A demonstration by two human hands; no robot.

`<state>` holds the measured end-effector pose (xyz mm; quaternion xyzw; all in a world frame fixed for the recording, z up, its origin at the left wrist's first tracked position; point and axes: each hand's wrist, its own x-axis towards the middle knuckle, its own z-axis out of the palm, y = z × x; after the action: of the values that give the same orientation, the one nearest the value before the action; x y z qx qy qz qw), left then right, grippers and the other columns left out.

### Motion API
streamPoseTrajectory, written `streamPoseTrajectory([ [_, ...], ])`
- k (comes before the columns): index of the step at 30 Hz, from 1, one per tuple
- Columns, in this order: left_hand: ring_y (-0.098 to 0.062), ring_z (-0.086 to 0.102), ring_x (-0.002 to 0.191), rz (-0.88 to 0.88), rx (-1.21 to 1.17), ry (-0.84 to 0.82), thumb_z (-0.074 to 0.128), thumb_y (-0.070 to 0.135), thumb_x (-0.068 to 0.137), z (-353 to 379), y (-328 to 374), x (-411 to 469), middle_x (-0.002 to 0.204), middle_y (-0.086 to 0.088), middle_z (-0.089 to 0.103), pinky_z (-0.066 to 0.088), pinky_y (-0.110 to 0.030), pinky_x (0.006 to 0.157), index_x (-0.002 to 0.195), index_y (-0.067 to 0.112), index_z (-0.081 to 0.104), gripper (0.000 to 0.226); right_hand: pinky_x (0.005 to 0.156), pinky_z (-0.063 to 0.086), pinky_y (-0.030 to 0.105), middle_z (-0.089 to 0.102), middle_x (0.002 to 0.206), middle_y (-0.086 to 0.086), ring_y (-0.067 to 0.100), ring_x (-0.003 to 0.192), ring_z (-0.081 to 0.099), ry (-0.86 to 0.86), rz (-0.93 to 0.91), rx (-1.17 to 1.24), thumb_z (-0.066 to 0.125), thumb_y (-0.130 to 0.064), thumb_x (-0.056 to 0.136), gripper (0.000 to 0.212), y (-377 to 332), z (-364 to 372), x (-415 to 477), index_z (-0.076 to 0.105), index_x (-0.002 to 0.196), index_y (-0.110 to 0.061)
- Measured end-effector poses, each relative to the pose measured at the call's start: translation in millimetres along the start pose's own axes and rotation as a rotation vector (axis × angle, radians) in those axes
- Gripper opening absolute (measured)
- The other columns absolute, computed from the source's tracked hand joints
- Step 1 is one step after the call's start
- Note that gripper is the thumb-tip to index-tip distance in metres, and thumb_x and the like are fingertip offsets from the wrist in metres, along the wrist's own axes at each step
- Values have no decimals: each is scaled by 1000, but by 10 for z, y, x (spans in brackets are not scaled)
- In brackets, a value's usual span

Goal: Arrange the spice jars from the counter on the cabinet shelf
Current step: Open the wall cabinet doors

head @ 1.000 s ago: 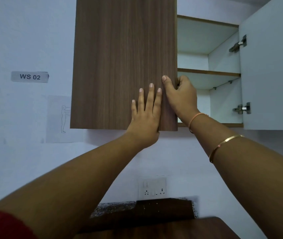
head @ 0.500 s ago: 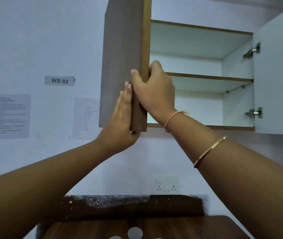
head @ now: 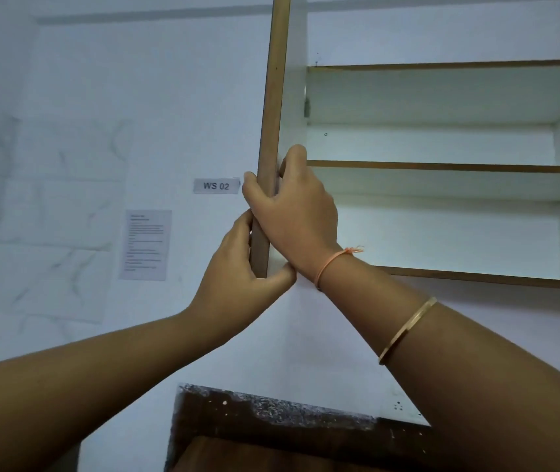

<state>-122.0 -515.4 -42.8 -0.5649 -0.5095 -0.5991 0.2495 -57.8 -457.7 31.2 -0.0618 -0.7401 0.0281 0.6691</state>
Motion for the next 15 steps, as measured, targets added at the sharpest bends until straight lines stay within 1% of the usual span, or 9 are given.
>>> streamPoseTrajectory([
  [2, 18, 54, 91, -62, 13, 40, 73, 33, 74, -108, 4, -5, 98, 28, 56, 42, 1, 62, 109, 46, 39, 51, 56, 40, 31, 52, 84, 0, 24, 70, 54, -2, -24, -7, 54, -48, 87, 37, -79, 132, -37, 40, 96, -15],
  [3, 16, 55, 87, -88, 46, 52, 72, 29, 76, -176, -14, 10, 94, 26, 55, 42, 1, 59, 110, 39, 40, 48, 58, 39, 31, 51, 89, 2, 24, 75, 54, -7, -27, -9, 54, -50, 88, 40, -127, 206, -52, 42, 100, -13],
  [6, 0, 58, 75, -208, 137, 68, 64, 16, 86, -412, -87, 100, 92, 14, 57, 46, -8, 50, 119, 22, 41, 40, 64, 37, 29, 49, 106, 6, 25, 92, 53, -66, 13, 30, 55, -55, 86, 53, -266, 437, -82, 44, 113, -12],
  [7, -3, 58, 75, -250, 150, 51, 60, 13, 89, -479, -104, 131, 94, 10, 58, 48, -11, 52, 124, 20, 39, 41, 66, 36, 28, 49, 110, 7, 25, 96, 53, -86, 37, 53, 57, -56, 84, 56, -302, 503, -86, 43, 115, -12],
  [8, -5, 58, 77, -290, 154, 22, 57, 11, 90, -543, -126, 156, 95, 7, 58, 51, -17, 57, 130, 19, 35, 46, 67, 35, 28, 49, 114, 6, 26, 99, 53, -97, 59, 71, 58, -57, 84, 58, -338, 566, -88, 43, 118, -13],
  [10, -10, 59, 83, -358, 116, -58, 55, 5, 90, -634, -150, 196, 101, 4, 57, 53, -25, 64, 139, 22, 24, 60, 67, 35, 29, 48, 119, 5, 26, 104, 52, -89, 90, 75, 58, -57, 83, 59, -392, 660, -88, 41, 121, -14],
  [12, -15, 60, 90, -400, 36, -132, 57, 2, 87, -691, -148, 233, 109, -2, 58, 53, -29, 68, 141, 23, 21, 69, 67, 35, 29, 47, 120, 4, 26, 106, 52, -62, 106, 57, 57, -56, 83, 60, -408, 700, -82, 40, 123, -15],
  [15, -19, 57, 108, -440, -65, -242, 62, 1, 85, -762, -135, 274, 124, -8, 56, 52, -32, 88, 141, 24, 23, 72, 69, 39, 30, 48, 120, 3, 27, 107, 53, -53, 111, 62, 58, -60, 81, 63, -384, 707, -78, 41, 123, -17],
])
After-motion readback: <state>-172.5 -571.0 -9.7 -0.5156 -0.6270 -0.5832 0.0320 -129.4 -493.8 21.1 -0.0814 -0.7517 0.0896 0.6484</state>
